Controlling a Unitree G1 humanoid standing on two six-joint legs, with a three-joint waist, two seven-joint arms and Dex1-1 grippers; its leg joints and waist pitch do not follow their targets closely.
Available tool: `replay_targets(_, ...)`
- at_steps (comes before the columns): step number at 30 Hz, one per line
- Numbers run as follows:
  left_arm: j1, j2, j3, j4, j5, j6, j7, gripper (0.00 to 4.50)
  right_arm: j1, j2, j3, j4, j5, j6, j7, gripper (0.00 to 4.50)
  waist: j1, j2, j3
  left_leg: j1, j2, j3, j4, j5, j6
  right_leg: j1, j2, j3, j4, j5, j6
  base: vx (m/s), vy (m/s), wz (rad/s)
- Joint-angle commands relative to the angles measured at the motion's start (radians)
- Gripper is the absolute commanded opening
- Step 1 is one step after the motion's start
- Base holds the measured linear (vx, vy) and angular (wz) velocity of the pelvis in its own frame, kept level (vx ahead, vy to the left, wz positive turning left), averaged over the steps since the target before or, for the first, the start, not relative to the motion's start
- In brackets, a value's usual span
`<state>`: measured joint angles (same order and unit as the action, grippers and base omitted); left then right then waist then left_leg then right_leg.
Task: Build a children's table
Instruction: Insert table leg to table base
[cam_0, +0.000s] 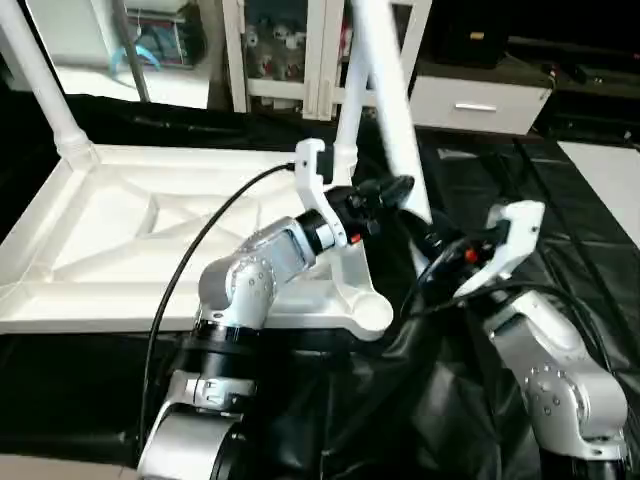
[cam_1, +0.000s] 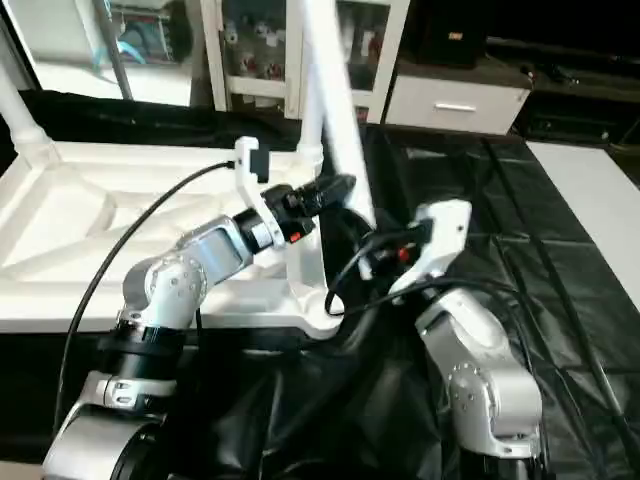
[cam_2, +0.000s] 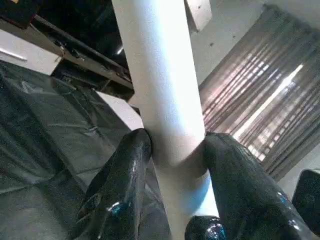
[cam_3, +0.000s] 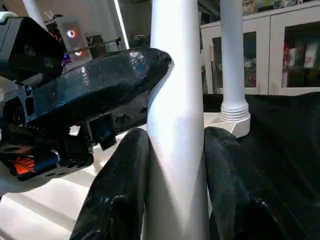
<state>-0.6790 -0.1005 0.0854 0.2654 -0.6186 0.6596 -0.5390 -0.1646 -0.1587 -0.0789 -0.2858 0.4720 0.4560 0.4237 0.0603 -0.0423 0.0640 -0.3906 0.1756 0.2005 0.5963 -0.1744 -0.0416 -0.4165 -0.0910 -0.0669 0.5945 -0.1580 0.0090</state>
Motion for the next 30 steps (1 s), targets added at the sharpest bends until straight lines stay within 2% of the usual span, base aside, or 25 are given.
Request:
replay_targets(1, -0.007, -0.025, -0.012, -0.024, -0.036, 0.027, -0.012, 2.38, -0.005, -0.006, 0.034, -0.042, -0.003, -0.024, 0.036, 1.30, 0.003, 0.000, -0.064, 0.023, 0.051, -0.028, -0.078, -0.270, 0.004, 0.047, -0.055, 0.044, -0.081, -0.303, -0.150, 0.000, 0.000, 0.00)
replay_targets(5, 0.006, -0.031, -0.024, -0.038, -0.046, 0.051, -0.023, 2.38, -0.008, -0.006, 0.038, -0.037, -0.010, -0.027, 0.037, 1.30, 0.002, 0.001, -0.061, 0.022, 0.052, -0.030, -0.080, -0.290, 0.000, 0.045, -0.056, 0.044, -0.085, -0.332, -0.139, 0.000, 0.000, 0.00)
replay_targets(6, 0.013, -0.028, -0.041, -0.035, -0.022, 0.056, -0.016, 2.12, -0.010, -0.005, 0.039, -0.037, -0.013, -0.029, 0.036, 1.30, 0.001, 0.002, -0.060, 0.022, 0.052, -0.030, -0.081, -0.300, -0.002, 0.043, -0.055, 0.044, -0.088, -0.351, -0.132, 0.000, 0.000, 0.00)
replay_targets(10, 0.015, -0.026, -0.047, -0.020, -0.007, 0.062, -0.006, 1.98, -0.010, -0.008, 0.047, -0.038, -0.017, -0.034, 0.038, 1.30, 0.000, 0.003, -0.062, 0.022, 0.052, -0.032, -0.082, -0.303, -0.009, 0.044, -0.054, 0.044, -0.088, -0.351, -0.121, 0.000, 0.000, 0.00)
replay_targets(11, 0.014, -0.025, -0.047, -0.016, -0.008, 0.060, -0.004, 1.73, -0.010, -0.009, 0.050, -0.039, -0.017, -0.036, 0.035, 1.30, 0.000, 0.005, -0.061, 0.023, 0.052, -0.032, -0.082, -0.307, -0.010, 0.042, -0.054, 0.044, -0.090, -0.349, -0.122, 0.000, 0.000, 0.00)
replay_targets(15, 0.007, -0.022, -0.042, -0.006, -0.002, 0.048, 0.008, 1.63, -0.008, -0.008, 0.055, -0.039, -0.019, -0.043, 0.031, 1.30, -0.001, 0.002, -0.062, 0.020, 0.052, -0.032, -0.082, -0.301, -0.008, 0.045, -0.055, 0.044, -0.088, -0.338, -0.123, 0.000, 0.000, 0.00)
replay_targets(23, -0.001, -0.017, -0.039, 0.001, 0.014, 0.023, 0.020, 1.54, -0.010, -0.008, 0.058, -0.035, -0.024, -0.049, 0.029, 1.30, 0.000, 0.004, -0.062, 0.022, 0.053, -0.031, -0.083, -0.296, -0.005, 0.044, -0.055, 0.044, -0.087, -0.323, -0.131, 0.000, 0.000, 0.00)
replay_targets(24, -0.004, -0.012, -0.035, 0.006, 0.024, 0.010, 0.028, 1.54, -0.010, -0.007, 0.057, -0.035, -0.023, -0.046, 0.028, 1.86, -0.001, 0.004, -0.061, 0.021, 0.052, -0.032, -0.083, -0.302, -0.006, 0.044, -0.055, 0.044, -0.088, -0.333, -0.129, 0.000, 0.000, 0.00)
replay_targets(25, -0.010, -0.003, -0.032, 0.014, 0.039, -0.006, 0.036, 1.54, -0.009, -0.009, 0.059, -0.036, -0.017, -0.038, 0.034, 2.00, -0.001, 0.004, -0.061, 0.022, 0.052, -0.031, -0.083, -0.305, -0.006, 0.044, -0.054, 0.044, -0.089, -0.338, -0.126, 0.000, 0.000, 0.00)
replay_targets(27, -0.019, 0.016, -0.032, 0.024, 0.062, -0.026, 0.040, 1.54, -0.002, -0.022, 0.069, -0.042, -0.014, -0.030, 0.056, 2.00, -0.002, 0.004, -0.060, 0.022, 0.053, -0.033, -0.085, -0.313, -0.008, 0.043, -0.054, 0.044, -0.091, -0.348, -0.120, 0.000, 0.000, 0.00)
replay_targets(30, -0.036, 0.041, -0.024, 0.032, 0.074, -0.039, 0.039, 1.52, 0.014, -0.064, 0.099, -0.054, -0.030, -0.027, 0.104, 2.40, -0.003, 0.003, -0.060, 0.020, 0.050, -0.034, -0.084, -0.319, -0.010, 0.046, -0.054, 0.043, -0.091, -0.370, -0.098, 0.000, 0.000, 0.00)
